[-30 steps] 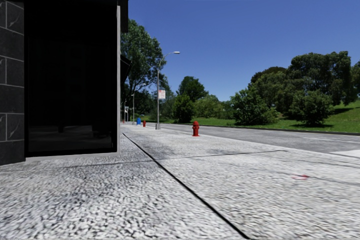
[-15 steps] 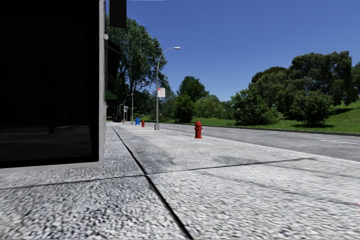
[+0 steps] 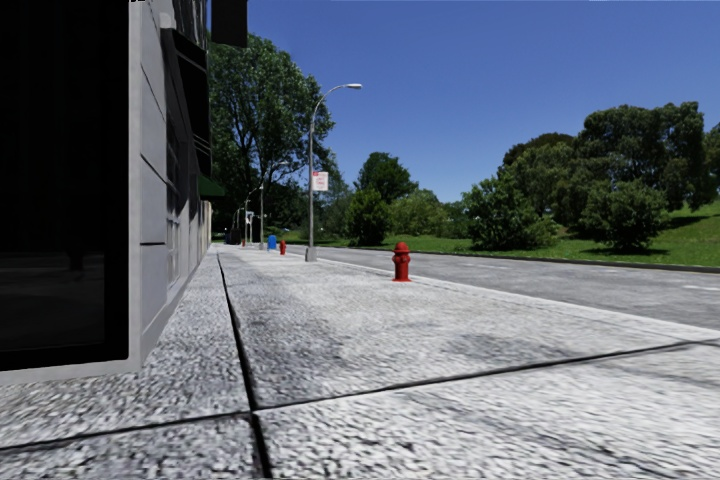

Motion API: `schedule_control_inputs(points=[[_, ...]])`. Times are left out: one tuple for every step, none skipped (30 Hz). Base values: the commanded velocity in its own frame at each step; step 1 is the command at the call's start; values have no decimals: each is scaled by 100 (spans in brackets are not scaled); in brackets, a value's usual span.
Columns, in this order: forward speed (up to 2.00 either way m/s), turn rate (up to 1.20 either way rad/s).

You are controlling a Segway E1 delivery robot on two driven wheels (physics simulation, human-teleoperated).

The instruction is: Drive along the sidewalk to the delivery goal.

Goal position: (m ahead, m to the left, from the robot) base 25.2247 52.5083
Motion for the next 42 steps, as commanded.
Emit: schedule_control_inputs(points=[[200, 0], [200, 0], [200, 0], [199, 0], [197, 0], [197, 0], [197, 0], [196, 0], [196, 0], [196, 0], [196, 0], [196, 0], [197, 0], [198, 0], [198, 0], [198, 0], [199, 0], [199, 0], [199, 0], [200, 0], [200, 4], [200, 4], [200, 15], [200, 30], [200, 40], [200, 44], [200, 47], [200, 47], [200, 48], [200, 48], [200, 49], [200, 49], [200, 49], [200, 49], [200, 49], [200, 49], [200, 49], [200, 49], [200, 49], [200, 49], [200, 47], [200, 35]])
